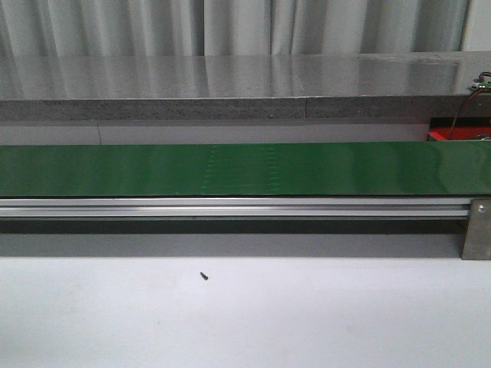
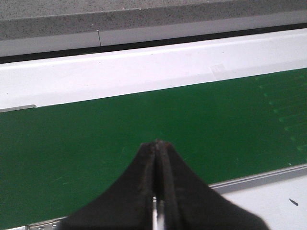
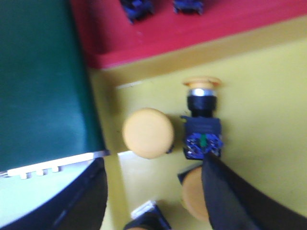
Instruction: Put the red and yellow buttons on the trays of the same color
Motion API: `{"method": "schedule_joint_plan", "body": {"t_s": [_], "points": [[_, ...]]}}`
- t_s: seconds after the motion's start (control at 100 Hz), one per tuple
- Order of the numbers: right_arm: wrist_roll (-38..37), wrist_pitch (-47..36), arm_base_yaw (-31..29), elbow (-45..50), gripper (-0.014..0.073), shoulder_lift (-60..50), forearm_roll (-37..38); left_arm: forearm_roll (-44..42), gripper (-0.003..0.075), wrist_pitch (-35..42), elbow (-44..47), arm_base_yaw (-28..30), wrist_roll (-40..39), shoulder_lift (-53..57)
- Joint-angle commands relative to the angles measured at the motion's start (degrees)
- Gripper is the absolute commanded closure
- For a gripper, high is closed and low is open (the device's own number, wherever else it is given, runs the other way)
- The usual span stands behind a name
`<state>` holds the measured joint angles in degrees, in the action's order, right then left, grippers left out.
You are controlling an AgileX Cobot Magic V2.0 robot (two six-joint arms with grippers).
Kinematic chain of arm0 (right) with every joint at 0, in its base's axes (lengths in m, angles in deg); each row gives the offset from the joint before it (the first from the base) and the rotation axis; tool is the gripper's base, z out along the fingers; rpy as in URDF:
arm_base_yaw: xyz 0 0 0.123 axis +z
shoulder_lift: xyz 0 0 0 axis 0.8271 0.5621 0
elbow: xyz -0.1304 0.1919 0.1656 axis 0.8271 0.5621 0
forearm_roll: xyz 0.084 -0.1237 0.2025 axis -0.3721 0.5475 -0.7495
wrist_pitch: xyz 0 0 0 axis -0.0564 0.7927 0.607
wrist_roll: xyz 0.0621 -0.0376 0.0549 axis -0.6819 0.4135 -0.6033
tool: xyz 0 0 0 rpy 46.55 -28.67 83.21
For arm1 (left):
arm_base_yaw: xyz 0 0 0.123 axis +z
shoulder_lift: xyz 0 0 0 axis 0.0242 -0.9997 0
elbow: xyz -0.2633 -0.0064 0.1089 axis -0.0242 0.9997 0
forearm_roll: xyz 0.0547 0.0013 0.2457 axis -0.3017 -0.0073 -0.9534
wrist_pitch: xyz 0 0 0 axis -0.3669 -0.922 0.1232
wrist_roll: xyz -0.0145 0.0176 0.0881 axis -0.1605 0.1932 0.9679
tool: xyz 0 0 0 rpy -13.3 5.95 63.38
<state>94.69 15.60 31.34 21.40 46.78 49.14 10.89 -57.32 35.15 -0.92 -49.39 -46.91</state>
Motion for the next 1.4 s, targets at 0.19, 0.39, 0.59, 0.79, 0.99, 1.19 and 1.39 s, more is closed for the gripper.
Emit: {"method": "schedule_joint_plan", "body": {"t_s": [0.19, 0.39, 0.59, 0.79, 0.99, 1.19, 1.39], "points": [[0.19, -4.13, 12.28, -2.20, 0.0148, -10.98, 0.90, 1.75, 0.0740, 2.60, -1.59, -0.32, -0.04, 1.16], [0.19, -3.91, 18.53, -2.05, 0.0151, -17.26, 1.93, 1.75, 0.0740, 2.60, -1.59, -0.32, -0.04, 1.16], [1.45, -4.49, 22.17, 0.13, 0.0204, -22.02, 2.10, 1.75, 0.0740, 2.60, -1.59, -0.32, -0.04, 1.16], [1.51, -3.89, 22.47, 2.21, 0.0428, -25.46, 2.10, 1.75, 0.0740, 2.60, -1.59, -0.32, -0.04, 1.16], [1.51, -3.66, 22.47, 2.23, 0.0664, -25.89, 2.16, 1.75, 0.0740, 2.60, -1.59, -0.32, -0.04, 1.16], [1.51, -4.24, 22.47, 2.23, 0.0664, -25.61, 2.16, 1.75, 0.0740, 2.60, -1.59, -0.32, -0.04, 1.16], [1.51, -4.19, 22.47, 2.23, 0.0664, -25.61, 2.16, 1.75, 0.0740, 2.60, -1.59, -0.32, -0.04, 1.16]]}}
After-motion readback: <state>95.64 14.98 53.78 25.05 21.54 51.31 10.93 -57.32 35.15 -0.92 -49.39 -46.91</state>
